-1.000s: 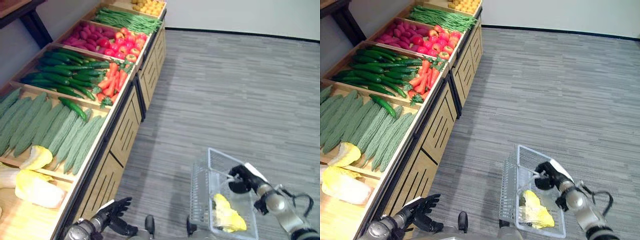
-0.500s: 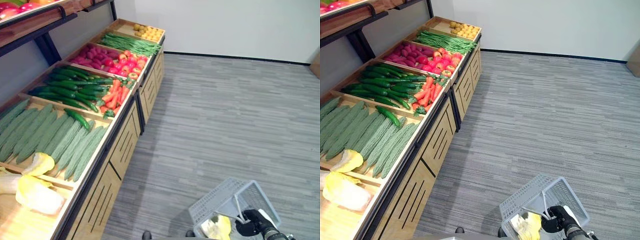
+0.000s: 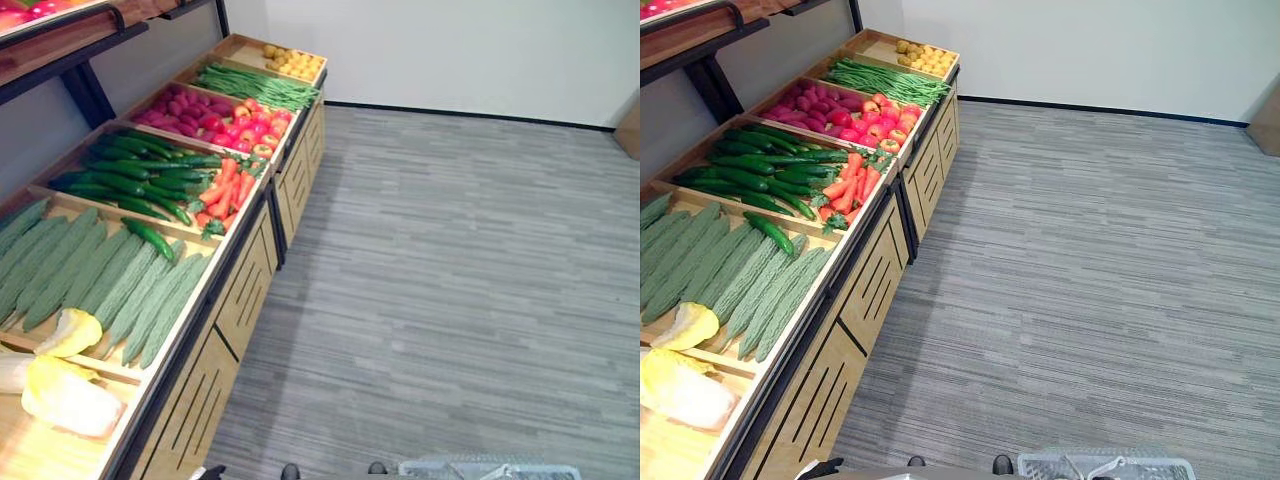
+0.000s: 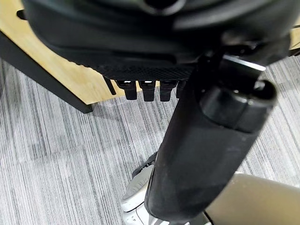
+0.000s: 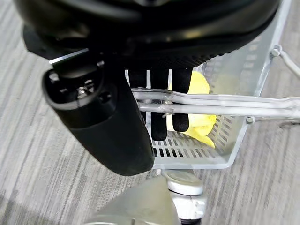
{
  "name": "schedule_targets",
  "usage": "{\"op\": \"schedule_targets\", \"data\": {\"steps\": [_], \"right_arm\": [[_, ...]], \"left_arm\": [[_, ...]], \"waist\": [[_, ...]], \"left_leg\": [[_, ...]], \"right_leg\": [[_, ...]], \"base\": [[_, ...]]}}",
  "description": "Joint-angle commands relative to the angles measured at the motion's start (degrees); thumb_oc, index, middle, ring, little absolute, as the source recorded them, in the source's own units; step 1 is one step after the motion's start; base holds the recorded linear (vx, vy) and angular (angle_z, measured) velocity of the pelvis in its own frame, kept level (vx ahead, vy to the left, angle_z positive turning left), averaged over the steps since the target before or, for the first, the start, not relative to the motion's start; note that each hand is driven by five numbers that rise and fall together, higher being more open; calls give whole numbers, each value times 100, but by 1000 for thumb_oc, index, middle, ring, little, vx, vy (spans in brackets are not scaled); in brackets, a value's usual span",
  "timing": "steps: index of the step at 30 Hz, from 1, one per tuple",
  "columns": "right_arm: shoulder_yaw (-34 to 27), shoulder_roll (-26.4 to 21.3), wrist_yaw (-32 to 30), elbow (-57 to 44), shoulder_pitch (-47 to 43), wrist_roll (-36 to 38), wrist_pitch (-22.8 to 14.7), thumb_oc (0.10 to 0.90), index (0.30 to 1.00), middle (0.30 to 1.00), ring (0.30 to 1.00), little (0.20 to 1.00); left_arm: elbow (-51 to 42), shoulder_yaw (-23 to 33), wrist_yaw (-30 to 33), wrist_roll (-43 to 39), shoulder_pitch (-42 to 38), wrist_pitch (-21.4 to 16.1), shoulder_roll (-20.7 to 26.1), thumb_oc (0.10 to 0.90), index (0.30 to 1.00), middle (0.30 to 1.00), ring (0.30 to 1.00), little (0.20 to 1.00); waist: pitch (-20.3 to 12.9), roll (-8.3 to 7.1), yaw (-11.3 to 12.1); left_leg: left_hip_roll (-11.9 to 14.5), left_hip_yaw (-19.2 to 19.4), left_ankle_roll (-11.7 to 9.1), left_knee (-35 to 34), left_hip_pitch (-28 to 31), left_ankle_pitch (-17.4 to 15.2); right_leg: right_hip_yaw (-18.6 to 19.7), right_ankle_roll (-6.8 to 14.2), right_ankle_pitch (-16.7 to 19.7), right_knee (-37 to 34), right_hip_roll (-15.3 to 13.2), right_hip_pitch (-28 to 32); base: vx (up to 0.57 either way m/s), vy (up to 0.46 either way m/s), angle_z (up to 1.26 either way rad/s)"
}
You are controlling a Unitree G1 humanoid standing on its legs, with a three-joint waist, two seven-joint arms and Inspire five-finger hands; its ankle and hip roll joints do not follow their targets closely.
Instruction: Get the vegetables into the basket
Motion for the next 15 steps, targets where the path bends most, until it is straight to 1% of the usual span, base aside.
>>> {"op": "schedule_targets", "data": {"steps": [1, 6, 8, 9, 11, 12, 13, 14, 15], "right_arm": [[237, -8, -7, -15, -252, 103, -112, 400, 300, 300, 300, 300], [232, 14, -20, 16, -306, 103, -86, 400, 300, 300, 300, 300], [224, 0, -23, 25, -322, 136, -81, 400, 300, 300, 300, 300], [223, 0, -23, 25, -323, 136, -82, 400, 300, 300, 300, 300], [212, 26, -25, 12, -352, 183, -77, 400, 300, 300, 300, 300], [212, 26, -25, 12, -352, 183, -77, 400, 300, 300, 300, 300], [212, 39, -31, -8, -351, 211, -82, 400, 300, 300, 300, 300], [194, 47, -36, -4, -357, 256, -79, 400, 300, 300, 300, 300], [218, 68, -34, -30, -402, 319, -82, 400, 300, 300, 300, 300]], "left_arm": [[147, 94, 24, -260, -310, -124, 171, 900, 1000, 1000, 1000, 1000], [170, 49, 30, -256, -385, -125, 175, 900, 1000, 1000, 1000, 1000], [159, -15, 33, -244, -433, -122, 173, 900, 1000, 1000, 1000, 1000], [160, -15, 33, -244, -434, -122, 173, 900, 1000, 1000, 1000, 1000], [117, -36, 40, -311, -507, -129, 172, 900, 1000, 1000, 1000, 1000], [117, -36, 40, -311, -507, -129, 172, 900, 1000, 1000, 1000, 1000], [96, -50, 39, -341, -538, -119, 176, 900, 1000, 1000, 1000, 1000], [63, -71, 47, -364, -579, -115, 176, 900, 1000, 1000, 1000, 1000], [26, -118, 56, -411, -664, -121, 171, 900, 1000, 1000, 1000, 1000]], "waist": [[173, -307, 45], [215, -312, 31], [286, -314, 13], [286, -314, 15], [400, -309, -16], [400, -309, -16], [449, -310, -29], [518, -294, -51], [661, -255, -73]], "left_leg": [[178, -168, -264, 7, 17, -225], [122, -113, -219, 39, 16, -284], [70, -80, -160, 161, -3, -370], [70, -77, -159, 167, -6, -374], [29, -60, -95, 321, -55, -464], [29, -59, -95, 321, -55, -464], [19, -68, -71, 351, -59, -482], [16, -72, -43, 384, -65, -492], [38, -55, 7, 458, -85, -525]], "right_leg": [[-111, 759, 310, 167, -690, 90], [-70, 792, 325, 263, -749, 22], [-20, 815, 315, 498, -792, -84], [-16, 816, 312, 503, -793, -89], [34, 841, 286, 854, -808, -255], [34, 841, 286, 854, -808, -256], [55, 855, 298, 1017, -801, -335], [72, 879, 338, 1236, -778, -424], [86, 905, 439, 1722, -754, -731]], "base": [[12, 36, -1], [11, 46, -2], [11, 80, -7], [-6, 102, -12], [-18, 76, -19], [-16, 48, -14], [-24, 47, -3], [-68, 88, -2], [-63, 68, -6]]}}
